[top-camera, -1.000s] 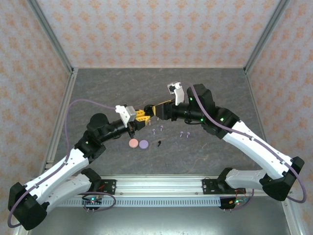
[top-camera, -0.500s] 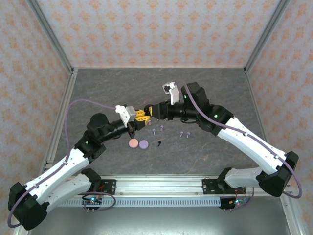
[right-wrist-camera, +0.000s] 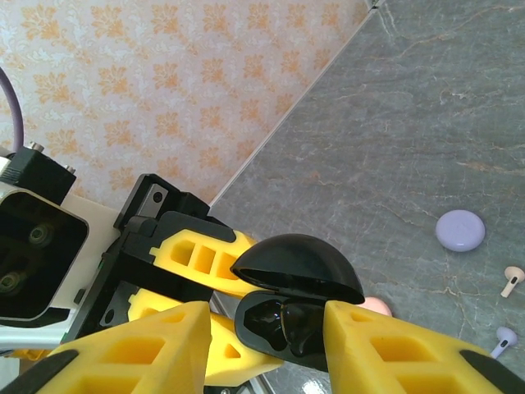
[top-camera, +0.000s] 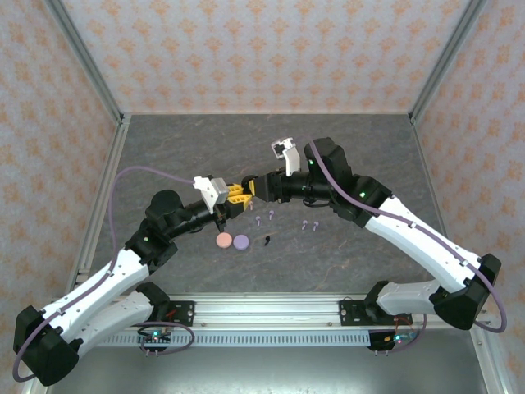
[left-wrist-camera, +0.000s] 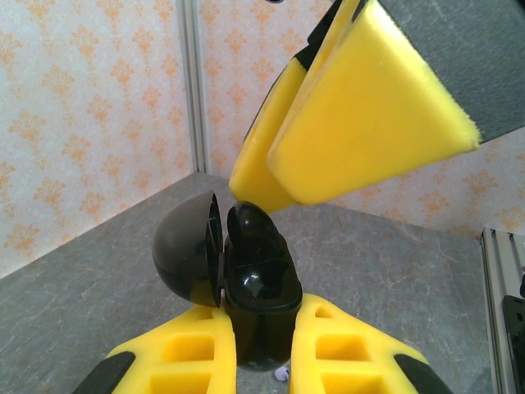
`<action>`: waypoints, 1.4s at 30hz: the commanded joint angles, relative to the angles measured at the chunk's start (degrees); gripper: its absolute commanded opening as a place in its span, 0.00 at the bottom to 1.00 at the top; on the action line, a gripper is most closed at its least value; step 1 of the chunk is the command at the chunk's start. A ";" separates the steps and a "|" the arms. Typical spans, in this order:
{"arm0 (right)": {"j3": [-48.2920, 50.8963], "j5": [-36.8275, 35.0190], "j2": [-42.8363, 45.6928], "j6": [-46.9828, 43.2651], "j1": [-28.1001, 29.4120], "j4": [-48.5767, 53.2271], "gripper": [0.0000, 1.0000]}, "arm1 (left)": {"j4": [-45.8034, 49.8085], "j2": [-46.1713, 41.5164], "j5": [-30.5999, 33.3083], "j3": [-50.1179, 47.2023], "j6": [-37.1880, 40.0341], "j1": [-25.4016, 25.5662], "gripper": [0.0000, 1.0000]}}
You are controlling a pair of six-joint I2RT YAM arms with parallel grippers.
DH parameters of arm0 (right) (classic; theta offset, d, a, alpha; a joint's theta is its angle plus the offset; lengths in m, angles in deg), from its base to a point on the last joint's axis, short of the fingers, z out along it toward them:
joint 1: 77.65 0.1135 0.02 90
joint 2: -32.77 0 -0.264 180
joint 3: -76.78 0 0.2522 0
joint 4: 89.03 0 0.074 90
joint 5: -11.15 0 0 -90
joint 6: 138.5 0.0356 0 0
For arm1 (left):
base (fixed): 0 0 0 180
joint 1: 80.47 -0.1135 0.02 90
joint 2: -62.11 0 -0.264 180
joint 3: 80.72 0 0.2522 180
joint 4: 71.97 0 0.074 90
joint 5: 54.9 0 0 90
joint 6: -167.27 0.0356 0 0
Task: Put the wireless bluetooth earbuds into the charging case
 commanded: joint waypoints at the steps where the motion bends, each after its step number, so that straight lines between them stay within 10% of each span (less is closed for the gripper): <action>1: -1.60 1.28 0.84 -0.30 0.34 -0.89 0.41 | -1.60 -0.24 -0.49 1.16 1.54 0.41 0.00; 26: 3.13 -26.32 5.83 1.75 0.17 14.47 0.42 | 2.41 -5.02 6.80 -2.19 1.66 0.40 0.00; 42: 16.28 -21.57 -13.67 18.20 4.62 5.89 0.37 | 8.59 -17.20 9.27 -9.04 -0.53 0.45 0.00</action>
